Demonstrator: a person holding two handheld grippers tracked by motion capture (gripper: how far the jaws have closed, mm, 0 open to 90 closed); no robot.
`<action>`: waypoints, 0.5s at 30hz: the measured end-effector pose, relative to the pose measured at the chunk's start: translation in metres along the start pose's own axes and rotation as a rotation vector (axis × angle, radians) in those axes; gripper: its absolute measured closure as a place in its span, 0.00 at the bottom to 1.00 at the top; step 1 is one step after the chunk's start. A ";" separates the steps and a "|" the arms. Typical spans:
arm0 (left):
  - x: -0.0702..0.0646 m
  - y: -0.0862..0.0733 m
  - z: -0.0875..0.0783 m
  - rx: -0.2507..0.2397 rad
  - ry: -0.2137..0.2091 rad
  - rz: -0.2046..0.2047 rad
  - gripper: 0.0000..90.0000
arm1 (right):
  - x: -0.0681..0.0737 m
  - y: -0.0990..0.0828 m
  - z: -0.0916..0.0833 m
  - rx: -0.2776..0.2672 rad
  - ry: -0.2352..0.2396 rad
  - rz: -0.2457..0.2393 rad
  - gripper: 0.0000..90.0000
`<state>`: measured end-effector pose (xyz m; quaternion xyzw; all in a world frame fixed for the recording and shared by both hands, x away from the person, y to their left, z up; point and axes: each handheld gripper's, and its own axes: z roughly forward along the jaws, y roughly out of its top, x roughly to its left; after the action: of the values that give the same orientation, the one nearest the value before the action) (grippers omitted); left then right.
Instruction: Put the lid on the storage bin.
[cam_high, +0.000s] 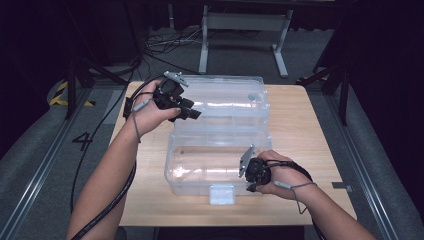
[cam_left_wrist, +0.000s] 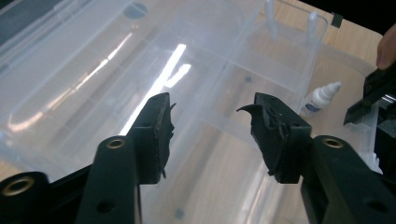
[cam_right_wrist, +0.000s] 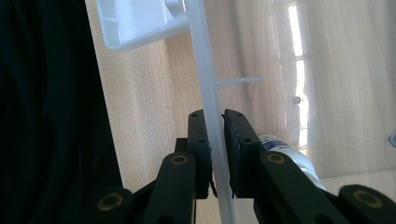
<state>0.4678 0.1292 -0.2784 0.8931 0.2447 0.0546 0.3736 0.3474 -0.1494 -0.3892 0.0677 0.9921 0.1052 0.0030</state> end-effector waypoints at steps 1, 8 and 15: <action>0.000 0.000 0.000 0.000 0.000 0.000 0.52 | 0.000 0.000 0.000 0.000 0.000 0.000 0.91; 0.003 0.015 0.013 0.025 -0.009 0.011 0.52 | 0.000 0.000 0.000 -0.001 -0.001 -0.001 0.91; 0.003 0.026 0.034 0.052 -0.023 0.022 0.52 | 0.000 -0.001 0.000 -0.004 0.002 0.005 0.91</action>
<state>0.4902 0.0933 -0.2854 0.9057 0.2320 0.0419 0.3522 0.3473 -0.1503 -0.3893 0.0701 0.9918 0.1072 0.0018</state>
